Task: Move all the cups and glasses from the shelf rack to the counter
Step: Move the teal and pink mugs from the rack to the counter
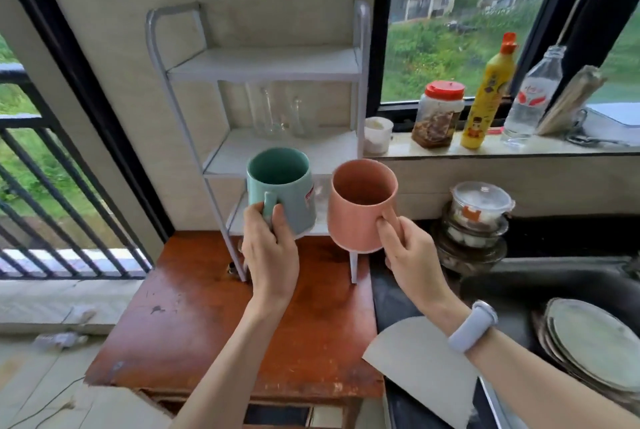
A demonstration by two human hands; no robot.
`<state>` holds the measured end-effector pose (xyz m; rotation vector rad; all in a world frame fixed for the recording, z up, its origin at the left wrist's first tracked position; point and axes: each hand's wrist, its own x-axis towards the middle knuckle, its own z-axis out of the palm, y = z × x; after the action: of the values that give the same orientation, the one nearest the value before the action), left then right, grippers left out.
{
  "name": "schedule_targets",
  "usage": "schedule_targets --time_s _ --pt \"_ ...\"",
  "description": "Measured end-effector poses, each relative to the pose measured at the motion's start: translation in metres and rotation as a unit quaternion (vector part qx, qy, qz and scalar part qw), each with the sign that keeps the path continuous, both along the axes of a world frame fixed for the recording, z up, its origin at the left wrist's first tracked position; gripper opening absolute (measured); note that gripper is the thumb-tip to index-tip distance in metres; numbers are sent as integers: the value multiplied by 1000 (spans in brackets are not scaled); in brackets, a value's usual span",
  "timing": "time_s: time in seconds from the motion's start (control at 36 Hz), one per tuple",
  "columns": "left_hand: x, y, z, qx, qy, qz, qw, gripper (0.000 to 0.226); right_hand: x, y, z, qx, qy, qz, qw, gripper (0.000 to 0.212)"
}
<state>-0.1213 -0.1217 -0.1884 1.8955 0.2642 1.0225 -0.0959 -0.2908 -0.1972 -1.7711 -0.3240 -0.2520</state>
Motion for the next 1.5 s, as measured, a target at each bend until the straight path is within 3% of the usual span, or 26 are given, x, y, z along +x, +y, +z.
schedule_targets --time_s 0.14,0.31,0.53,0.64,0.78,0.89,1.06,1.25,1.5 --pt "-18 -69 -3 19 13 -55 998 10 -39 -76 -9 -20 12 -32 999 27" --pt "-43 -198 -4 25 20 -146 989 21 -98 -202 -10 -26 -5 -152 988 33" --pt "-100 -408 -11 13 49 -324 945 15 -208 -394 -16 -19 24 -333 942 37" --pt "-132 -509 -18 28 67 -421 904 19 -269 -475 -22 -21 39 -426 904 34" --pt "-174 -631 -26 38 75 -539 838 16 -345 -566 -30 -37 49 -555 830 34" --pt "-211 -725 -34 52 75 -614 784 12 -401 -635 -43 -24 68 -630 773 9" --pt "-263 -861 -48 62 76 -719 689 15 -475 -735 -58 -21 80 -739 669 24" --pt "-313 -1022 -57 67 118 -793 594 18 -534 -857 -70 33 104 -811 575 38" --pt "-356 -1180 -80 121 194 -815 532 24 -584 -978 -91 108 128 -835 525 42"
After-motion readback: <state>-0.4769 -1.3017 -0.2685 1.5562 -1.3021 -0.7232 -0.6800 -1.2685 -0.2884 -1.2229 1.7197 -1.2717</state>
